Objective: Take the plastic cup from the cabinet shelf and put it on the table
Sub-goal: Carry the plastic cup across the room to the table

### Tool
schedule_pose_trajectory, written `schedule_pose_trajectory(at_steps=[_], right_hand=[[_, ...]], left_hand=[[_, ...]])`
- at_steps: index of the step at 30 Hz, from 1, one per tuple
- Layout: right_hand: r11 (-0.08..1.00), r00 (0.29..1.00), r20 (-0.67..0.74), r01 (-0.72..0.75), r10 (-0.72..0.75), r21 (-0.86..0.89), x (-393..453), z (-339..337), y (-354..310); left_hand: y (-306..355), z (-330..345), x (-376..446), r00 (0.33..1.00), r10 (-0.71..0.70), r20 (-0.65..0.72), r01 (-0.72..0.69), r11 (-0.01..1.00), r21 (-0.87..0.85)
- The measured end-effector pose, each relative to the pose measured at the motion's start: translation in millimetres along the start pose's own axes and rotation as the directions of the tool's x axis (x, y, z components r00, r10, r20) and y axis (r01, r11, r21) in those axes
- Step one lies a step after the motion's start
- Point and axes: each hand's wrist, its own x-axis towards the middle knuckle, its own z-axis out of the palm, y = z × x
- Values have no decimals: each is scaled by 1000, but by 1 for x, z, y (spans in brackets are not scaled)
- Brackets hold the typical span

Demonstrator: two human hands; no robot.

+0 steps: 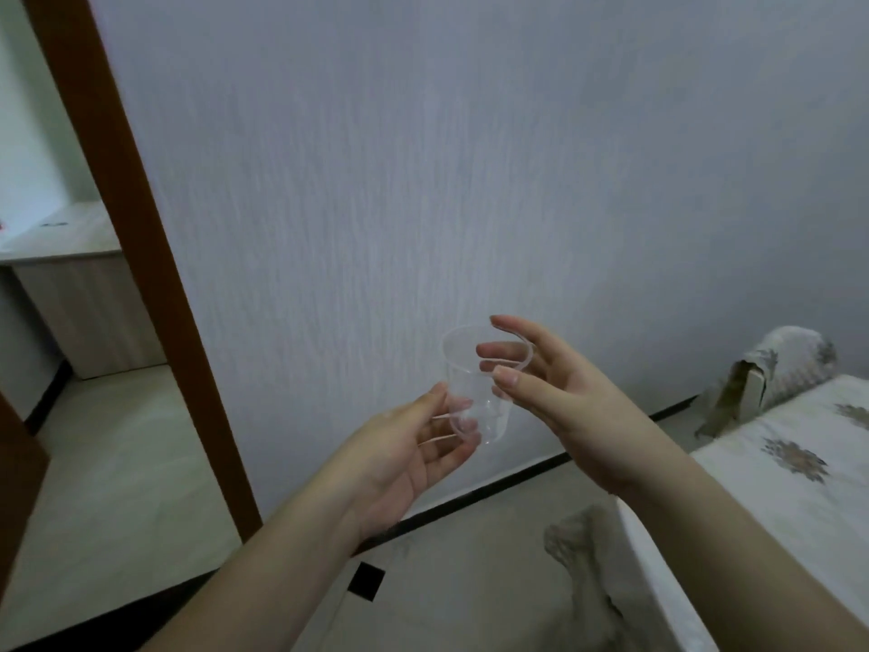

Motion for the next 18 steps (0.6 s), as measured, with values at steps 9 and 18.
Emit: schedule_pose_trajectory(at_steps=[9, 18], right_hand=[[999, 1000, -25, -11, 12, 34, 96, -101, 40], [999, 996, -90, 2, 2, 35, 164, -155, 68]], left_hand=[[26, 56, 140, 998, -53, 14, 52, 993, 104], [46, 84, 240, 996, -73, 42, 66, 989, 134]])
